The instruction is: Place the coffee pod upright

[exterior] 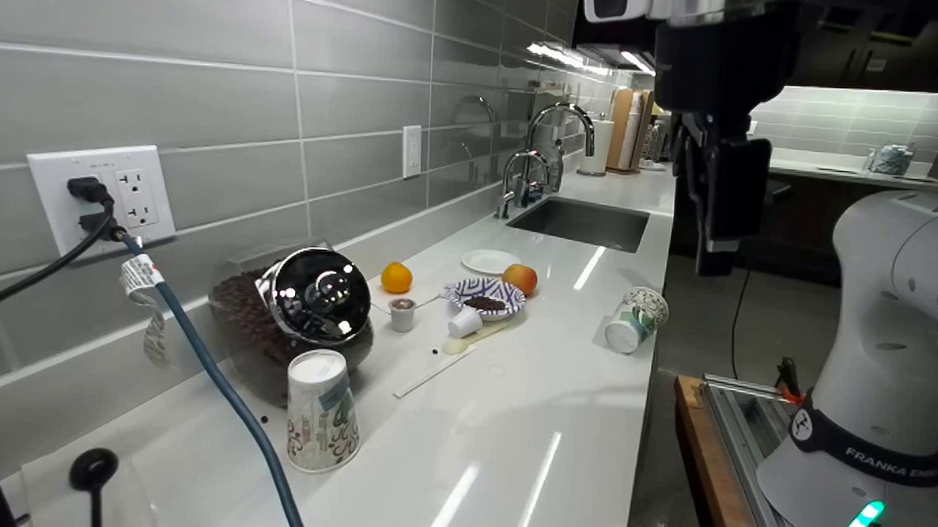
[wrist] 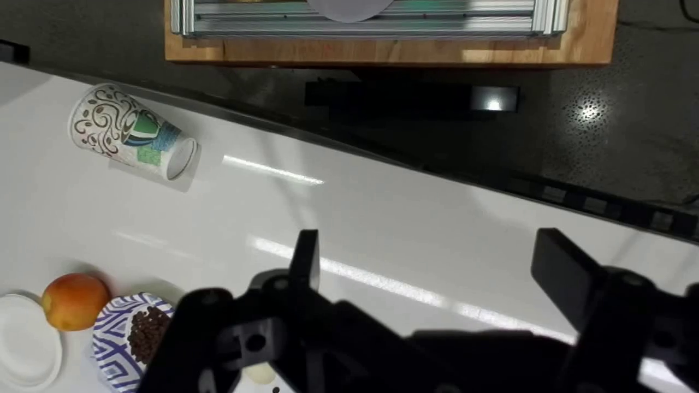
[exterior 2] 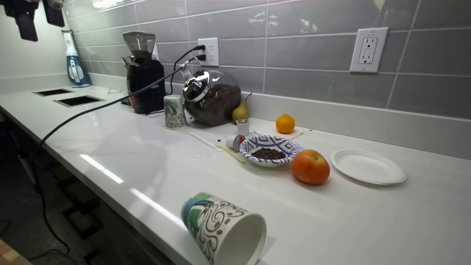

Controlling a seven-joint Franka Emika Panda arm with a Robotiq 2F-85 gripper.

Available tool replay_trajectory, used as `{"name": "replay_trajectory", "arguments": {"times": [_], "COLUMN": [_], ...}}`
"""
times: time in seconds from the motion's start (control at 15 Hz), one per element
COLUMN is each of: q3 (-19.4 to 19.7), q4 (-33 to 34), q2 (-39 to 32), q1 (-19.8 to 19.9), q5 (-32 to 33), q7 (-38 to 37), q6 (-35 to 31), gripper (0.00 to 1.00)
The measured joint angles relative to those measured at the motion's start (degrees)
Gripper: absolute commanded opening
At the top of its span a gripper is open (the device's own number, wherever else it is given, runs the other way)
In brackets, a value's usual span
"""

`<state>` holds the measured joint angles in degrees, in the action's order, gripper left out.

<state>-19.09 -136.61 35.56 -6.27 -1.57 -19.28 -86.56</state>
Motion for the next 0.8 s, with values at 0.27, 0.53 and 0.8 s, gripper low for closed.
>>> {"name": "replay_trajectory", "arguments": {"times": [0.27, 0.53, 0.8], "q3": [4.8, 11.9, 17.0], "q4": [0.4, 0.5, -0.3], "q2": [-0.1, -0.7, -3.4], "q1": [-0.7, -0.7, -0.3], "q5": [3.4, 13.7, 27.9], "q7": [11.7, 27.4, 36.0], "q6": [1.9, 1.4, -8.1], "gripper": [1.0, 1.0, 1.0]}}
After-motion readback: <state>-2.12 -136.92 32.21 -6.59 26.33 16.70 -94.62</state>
